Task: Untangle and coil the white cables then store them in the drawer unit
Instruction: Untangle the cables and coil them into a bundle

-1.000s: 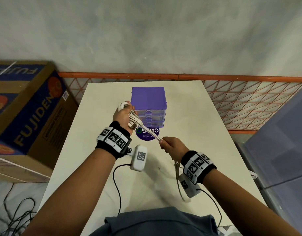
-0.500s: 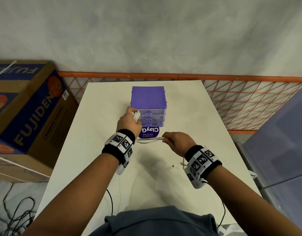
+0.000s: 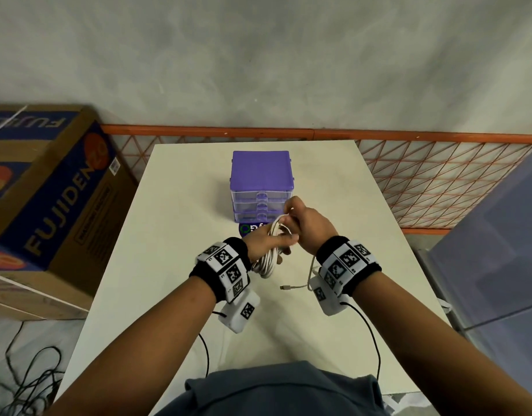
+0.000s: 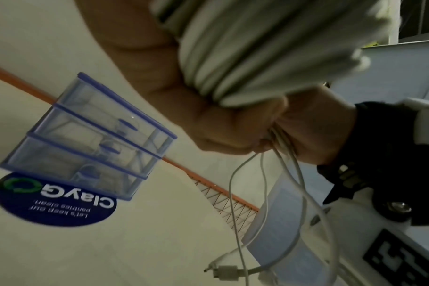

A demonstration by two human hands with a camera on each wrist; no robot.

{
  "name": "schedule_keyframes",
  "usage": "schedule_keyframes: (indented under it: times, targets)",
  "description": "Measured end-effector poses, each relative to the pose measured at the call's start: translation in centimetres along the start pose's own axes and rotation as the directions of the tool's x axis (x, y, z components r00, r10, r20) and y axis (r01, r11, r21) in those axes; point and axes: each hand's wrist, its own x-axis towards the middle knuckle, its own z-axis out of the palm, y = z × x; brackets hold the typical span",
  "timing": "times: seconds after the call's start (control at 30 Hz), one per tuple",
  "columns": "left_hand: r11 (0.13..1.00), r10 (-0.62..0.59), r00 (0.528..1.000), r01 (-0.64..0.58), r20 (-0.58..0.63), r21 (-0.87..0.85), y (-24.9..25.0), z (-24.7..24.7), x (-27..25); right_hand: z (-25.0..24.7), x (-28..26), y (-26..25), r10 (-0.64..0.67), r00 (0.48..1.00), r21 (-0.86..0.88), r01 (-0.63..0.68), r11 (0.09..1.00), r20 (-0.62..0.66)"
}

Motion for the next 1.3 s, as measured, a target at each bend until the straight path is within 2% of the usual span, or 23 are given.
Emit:
schedule_keyframes:
  times: [0.07,0.17,0.3,0.43,0.57,0.8,1.0,1.13,1.3]
  targets:
    - [0.997,-0.064,0.996,0.066,0.055,-0.029,0.2,-0.4,-0.3,-0.1,0.2,0.0,0.009,1.000,0.035,-0.010,0.999,0.017]
    - [0.983,-0.136,0.990,0.138,0.023,-0.119,0.2,-1.7,0.0,0.0,0.4,0.7,-0.004,1.000,0.093,0.004,0.996,0.007]
    - [0.974,-0.122,0.988,0.100,-0.100,-0.203,0.9,-2.7,0.4,0.7,0.0,1.7,-0.003,1.000,0.203,-0.003,0.979,0.029]
    - [0.973,-0.119,0.964,0.065,-0.240,-0.220,1.2,-2.3,0.6,1.7,-0.1,1.6,0.047,0.999,0.308,-0.049,0.950,0.011]
    - [0.928,-0.151,0.958,0.052,-0.245,-0.369,1.2,-1.5,1.0,3.1,-0.3,0.5,0.112,0.994,0.442,-0.097,0.892,-0.008]
    - [0.893,-0.122,0.969,0.012,-0.216,-0.450,0.2,-0.7,1.1,4.7,-0.2,0.7,0.150,0.980,0.375,-0.190,0.907,0.134]
    - [0.854,-0.110,0.966,-0.029,-0.236,-0.519,0.0,-0.5,1.3,4.1,-0.6,0.0,0.136,0.975,0.401,-0.197,0.895,0.176]
    - [0.814,-0.120,0.930,-0.109,-0.349,-0.571,-0.4,-1.0,1.3,4.1,-0.8,-0.8,0.042,0.973,0.319,-0.115,0.941,0.226]
    - [0.756,-0.132,0.853,-0.242,-0.504,-0.608,-0.1,-3.2,1.2,4.7,-1.3,0.3,0.092,0.910,0.334,-0.241,0.911,0.404]
